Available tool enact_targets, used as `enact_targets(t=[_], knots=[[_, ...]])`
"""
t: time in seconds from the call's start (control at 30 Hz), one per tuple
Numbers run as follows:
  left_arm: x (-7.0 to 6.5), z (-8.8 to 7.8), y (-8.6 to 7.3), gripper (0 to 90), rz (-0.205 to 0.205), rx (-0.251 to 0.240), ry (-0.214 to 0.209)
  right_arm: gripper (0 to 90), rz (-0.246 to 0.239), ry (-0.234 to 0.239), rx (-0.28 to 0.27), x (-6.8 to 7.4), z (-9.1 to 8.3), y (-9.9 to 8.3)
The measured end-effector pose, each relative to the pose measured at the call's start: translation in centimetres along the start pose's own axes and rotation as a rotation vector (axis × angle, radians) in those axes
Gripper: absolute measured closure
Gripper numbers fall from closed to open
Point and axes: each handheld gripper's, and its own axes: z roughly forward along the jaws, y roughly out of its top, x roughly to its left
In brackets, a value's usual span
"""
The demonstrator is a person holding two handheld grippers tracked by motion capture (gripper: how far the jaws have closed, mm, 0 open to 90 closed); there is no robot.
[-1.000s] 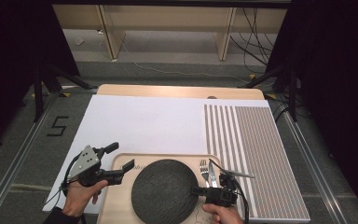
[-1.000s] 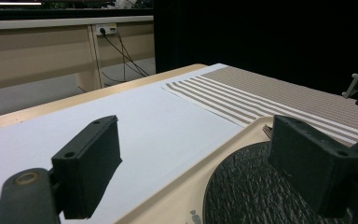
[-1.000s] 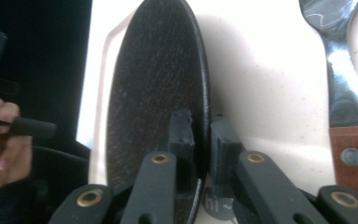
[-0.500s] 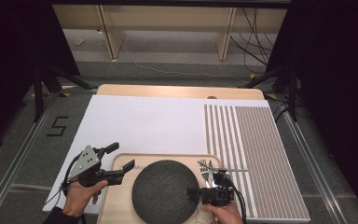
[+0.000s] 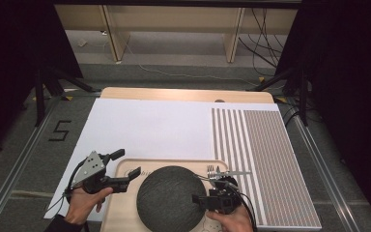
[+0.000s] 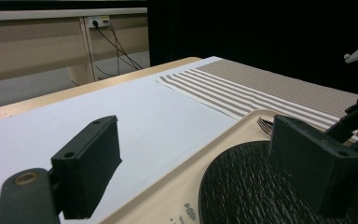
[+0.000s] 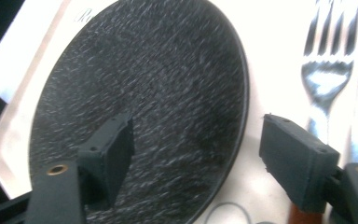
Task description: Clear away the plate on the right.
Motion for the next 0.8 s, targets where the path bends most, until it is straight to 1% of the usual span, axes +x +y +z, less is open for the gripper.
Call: enact_targets(t=[0.03, 0.07, 0.1, 0.13, 0.17, 0.2, 0.3, 0.33, 0.37, 0.4, 0.43, 0.47, 0.53, 0.6, 0.63, 0.67, 0.7, 0.73, 0.77, 0.8], knots=[[0.0, 0.0, 0.0, 15.9, 0.001, 0.001, -0.002, 25.2, -0.022, -0.005, -0.009, 0.2, -0.1, 0.1], [0.0, -0.1, 0.0, 15.9, 0.0, 0.013, 0.005, 24.6, -0.047, -0.019, -0.026, 0.3, -0.2, 0.1], [0.0, -0.1, 0.0, 15.8, -0.003, 0.013, 0.004, 23.6, -0.066, -0.011, -0.046, 0.4, -0.4, 0.2], [0.0, -0.1, 0.0, 15.9, -0.002, 0.012, 0.005, 22.9, -0.074, -0.034, -0.058, 0.5, -0.6, 0.3], [0.1, 0.0, 0.0, 15.8, -0.008, 0.003, 0.001, 22.2, -0.084, -0.035, -0.072, 0.6, -0.8, 0.3], [0.1, -0.2, 0.0, 15.9, -0.003, 0.012, 0.007, 21.6, -0.079, -0.025, -0.067, 0.7, -1.0, 0.4], [0.1, -0.1, -0.1, 15.9, -0.005, 0.008, -0.002, 19.3, -0.126, -0.028, -0.129, 0.7, -1.4, 0.6], [0.0, -0.1, -0.1, 15.9, -0.006, 0.02, 0.002, 18.3, -0.128, -0.028, -0.135, 0.9, -1.5, 0.6], [0.0, -0.1, -0.1, 15.8, -0.007, 0.022, -0.004, 17.8, -0.151, -0.036, -0.154, 0.9, -1.6, 0.7], [0.0, -0.1, -0.1, 15.8, -0.002, 0.023, -0.005, 17.7, -0.164, -0.038, -0.163, 0.9, -1.7, 0.7], [0.0, -0.1, -0.1, 15.8, -0.004, 0.024, -0.006, 17.6, -0.182, -0.036, -0.184, 0.9, -1.8, 0.8], [0.0, -0.1, -0.1, 15.8, -0.003, 0.026, -0.007, 17.6, -0.181, -0.042, -0.192, 1.0, -1.9, 0.8], [0.0, -0.1, -0.1, 15.8, -0.002, 0.025, -0.008, 17.4, -0.201, -0.054, -0.214, 1.2, -2.1, 0.8], [0.1, -0.1, -0.1, 15.8, -0.003, 0.023, -0.006, 17.2, -0.207, -0.047, -0.215, 1.2, -2.3, 0.9], [0.0, -0.1, -0.1, 15.9, -0.005, 0.023, -0.008, 17.2, -0.221, -0.046, -0.22, 1.2, -2.4, 0.9], [0.0, -0.1, -0.1, 15.8, -0.001, 0.025, -0.009, 17.1, -0.229, -0.058, -0.228, 1.2, -2.5, 1.0], [0.0, -0.1, -0.1, 15.8, -0.001, 0.026, -0.008, 17.1, -0.23, -0.059, -0.24, 1.2, -2.6, 1.0], [0.0, -0.1, -0.1, 15.8, -0.001, 0.026, -0.009, 17.1, -0.225, -0.053, -0.24, 1.2, -2.8, 1.1], [0.0, -0.1, -0.1, 15.8, 0.0, 0.027, -0.009, 16.9, -0.231, -0.061, -0.251, 1.1, -2.9, 1.1], [0.0, -0.1, -0.1, 15.8, 0.0, 0.026, -0.01, 16.7, -0.225, -0.052, -0.255, 1.1, -3.0, 1.2]])
